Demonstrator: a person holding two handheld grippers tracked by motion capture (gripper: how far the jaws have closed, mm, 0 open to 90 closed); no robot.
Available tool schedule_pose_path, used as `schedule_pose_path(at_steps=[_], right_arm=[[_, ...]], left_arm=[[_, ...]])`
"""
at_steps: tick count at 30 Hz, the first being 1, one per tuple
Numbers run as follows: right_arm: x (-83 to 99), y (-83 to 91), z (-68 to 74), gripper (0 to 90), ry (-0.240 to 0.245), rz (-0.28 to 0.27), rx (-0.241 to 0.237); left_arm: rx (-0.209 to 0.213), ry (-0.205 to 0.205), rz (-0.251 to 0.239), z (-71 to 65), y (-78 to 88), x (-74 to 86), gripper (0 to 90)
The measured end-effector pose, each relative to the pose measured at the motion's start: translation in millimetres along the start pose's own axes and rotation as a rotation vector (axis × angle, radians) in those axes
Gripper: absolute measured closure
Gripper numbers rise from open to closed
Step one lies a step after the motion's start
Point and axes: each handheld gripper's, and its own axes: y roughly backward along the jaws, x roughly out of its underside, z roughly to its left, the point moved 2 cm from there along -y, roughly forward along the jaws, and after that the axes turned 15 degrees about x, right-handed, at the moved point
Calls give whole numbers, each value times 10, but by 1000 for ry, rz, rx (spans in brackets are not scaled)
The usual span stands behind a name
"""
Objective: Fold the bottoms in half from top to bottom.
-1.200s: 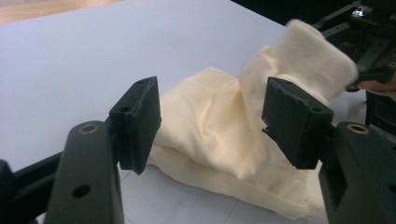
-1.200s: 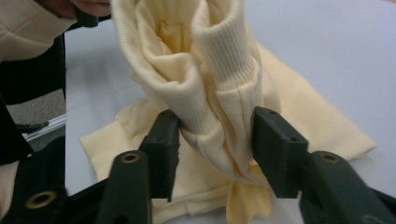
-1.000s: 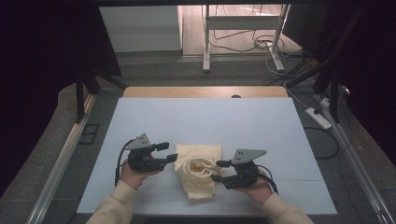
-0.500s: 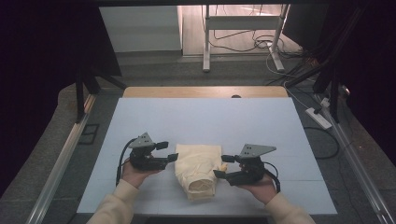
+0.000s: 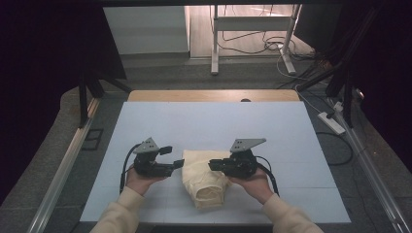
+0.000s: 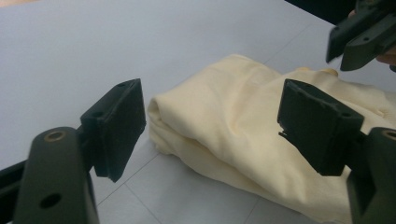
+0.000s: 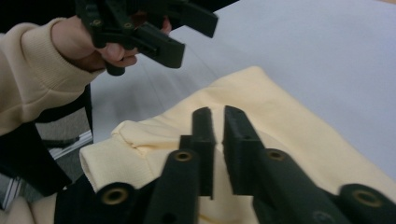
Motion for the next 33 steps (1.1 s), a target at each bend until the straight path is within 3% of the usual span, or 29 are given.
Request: schedule_pose_path(at_steps=[10, 21, 33], right_arm=[[99, -116, 215, 894, 56, 68, -56], [342, -125, 305, 894, 97, 142, -51], [468, -170, 322, 895, 107, 169, -52]], left_arm=[[-5, -1, 14, 10, 7, 22, 220], [-11, 6, 20, 22, 15, 37, 218], [-19, 17, 23, 43, 26, 52, 214]])
